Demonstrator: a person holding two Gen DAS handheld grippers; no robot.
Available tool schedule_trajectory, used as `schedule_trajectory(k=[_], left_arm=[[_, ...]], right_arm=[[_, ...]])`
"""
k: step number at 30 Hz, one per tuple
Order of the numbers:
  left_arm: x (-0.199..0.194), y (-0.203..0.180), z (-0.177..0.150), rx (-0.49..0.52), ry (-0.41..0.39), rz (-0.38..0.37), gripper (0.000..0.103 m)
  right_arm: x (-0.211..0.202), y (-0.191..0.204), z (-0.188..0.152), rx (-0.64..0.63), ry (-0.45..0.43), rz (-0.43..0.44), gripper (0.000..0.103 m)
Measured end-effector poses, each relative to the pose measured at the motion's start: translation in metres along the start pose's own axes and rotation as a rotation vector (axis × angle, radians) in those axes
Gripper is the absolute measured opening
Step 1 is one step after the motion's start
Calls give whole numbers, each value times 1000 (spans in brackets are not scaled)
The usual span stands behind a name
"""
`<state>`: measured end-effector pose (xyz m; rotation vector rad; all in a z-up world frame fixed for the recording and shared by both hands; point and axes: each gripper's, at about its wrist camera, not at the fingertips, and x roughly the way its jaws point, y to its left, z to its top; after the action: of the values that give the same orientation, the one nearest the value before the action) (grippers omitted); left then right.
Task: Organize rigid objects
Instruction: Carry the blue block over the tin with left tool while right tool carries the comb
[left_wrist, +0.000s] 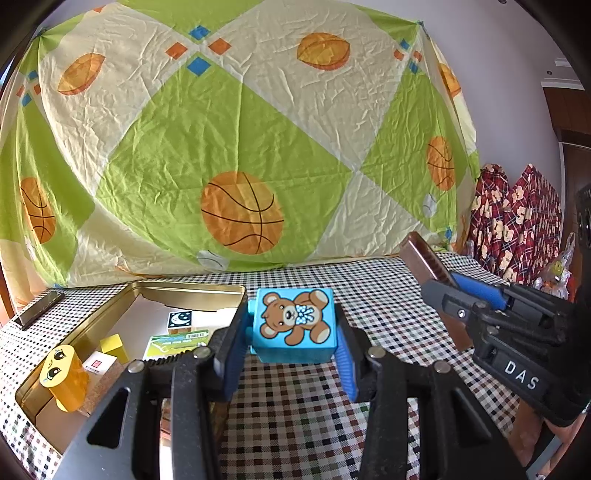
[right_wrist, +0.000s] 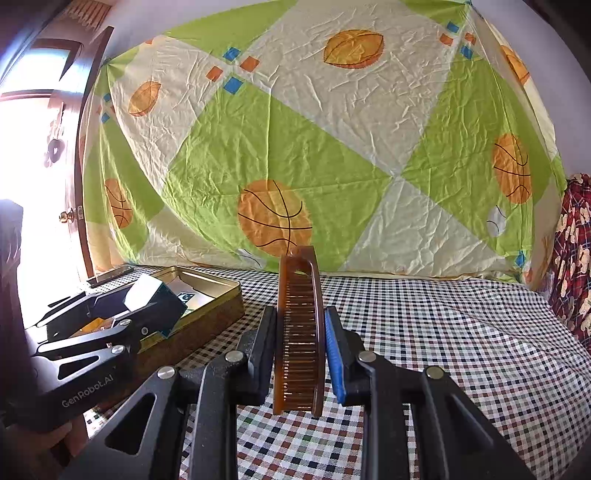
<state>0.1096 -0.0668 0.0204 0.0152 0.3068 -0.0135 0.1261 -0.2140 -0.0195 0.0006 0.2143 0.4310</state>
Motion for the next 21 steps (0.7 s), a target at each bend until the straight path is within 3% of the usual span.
schedule_trajectory(k=[21], left_arm=[[-20, 15, -3, -13, -23, 21, 42]], right_arm=[[1, 22, 0, -14, 7, 37, 28]])
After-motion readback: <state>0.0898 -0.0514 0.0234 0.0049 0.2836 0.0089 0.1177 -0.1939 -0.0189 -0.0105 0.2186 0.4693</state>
